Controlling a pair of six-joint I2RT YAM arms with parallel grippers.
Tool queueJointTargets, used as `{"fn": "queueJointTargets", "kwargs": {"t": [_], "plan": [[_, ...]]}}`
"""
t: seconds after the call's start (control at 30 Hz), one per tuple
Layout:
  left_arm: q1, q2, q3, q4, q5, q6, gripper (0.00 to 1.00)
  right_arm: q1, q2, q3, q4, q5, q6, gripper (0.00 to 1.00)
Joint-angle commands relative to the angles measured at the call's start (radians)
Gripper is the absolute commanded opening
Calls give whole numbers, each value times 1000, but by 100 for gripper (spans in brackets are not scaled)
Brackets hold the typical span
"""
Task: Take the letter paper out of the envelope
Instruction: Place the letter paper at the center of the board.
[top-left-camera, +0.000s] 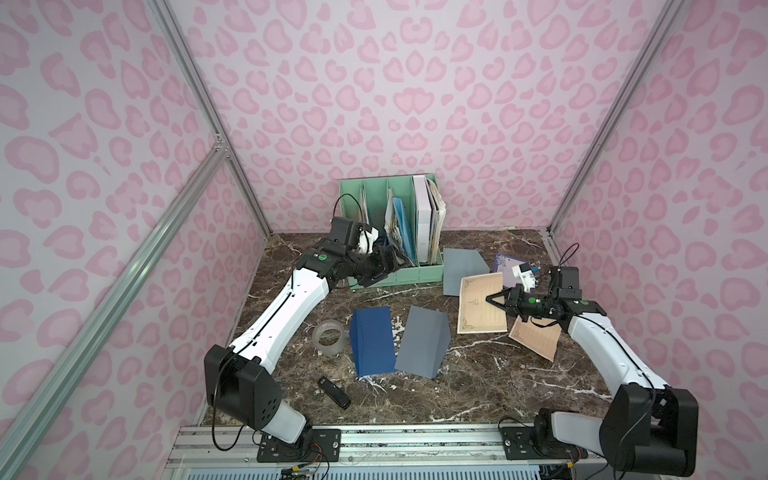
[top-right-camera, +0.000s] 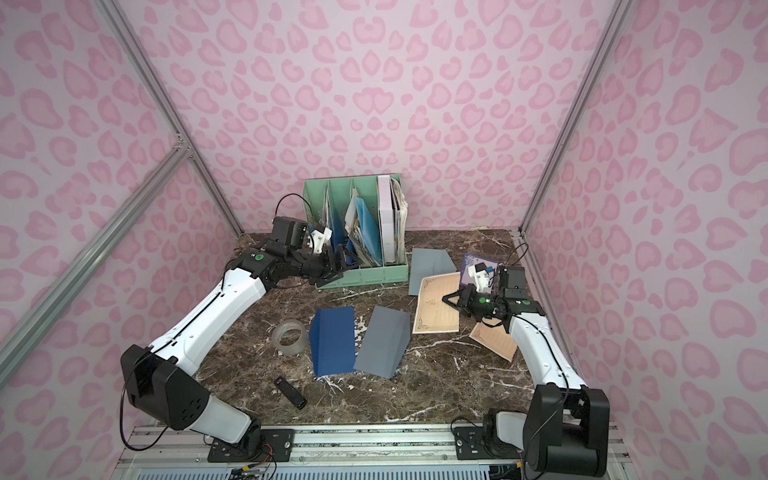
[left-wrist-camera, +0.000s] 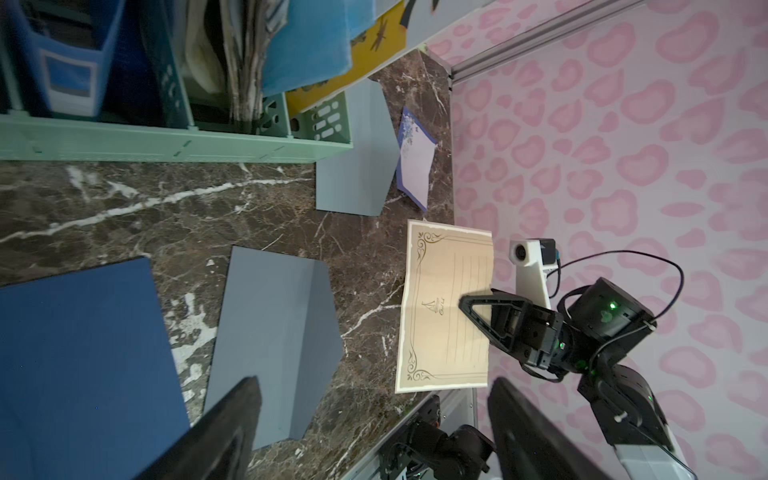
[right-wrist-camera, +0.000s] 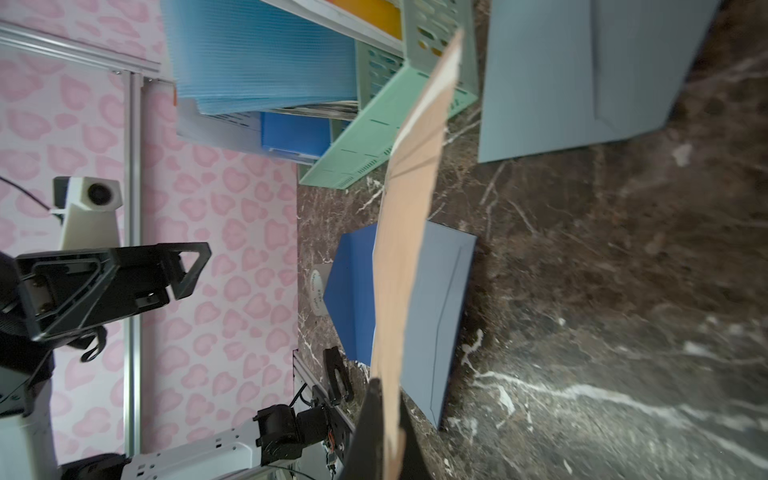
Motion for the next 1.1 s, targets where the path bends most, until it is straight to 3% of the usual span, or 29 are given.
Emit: {"fn": "queueJointTargets", "kwargs": {"t": [0.0, 0.23, 0.43, 0.67, 0.9, 1.07], "plan": [[0, -25, -21, -38, -71, 56, 87, -2, -13, -77, -29, 92, -37, 0], [0, -52, -61, -54, -68, 63, 86, -2, 45, -173, 58, 99, -67, 0], [0, -60, -65, -52, -63, 61, 86, -1, 130, -143, 46, 101, -173, 0], [0, -57, -71, -44, -48, 52, 86, -2, 176, -175, 76, 87, -175, 0], [0, -49, -67, -44, -45, 52, 86, -13, 227, -181, 63, 104, -176, 14], [0, -46, -62, -43, -47, 57, 86, -13, 259, -171, 50, 117, -188, 17]]}}
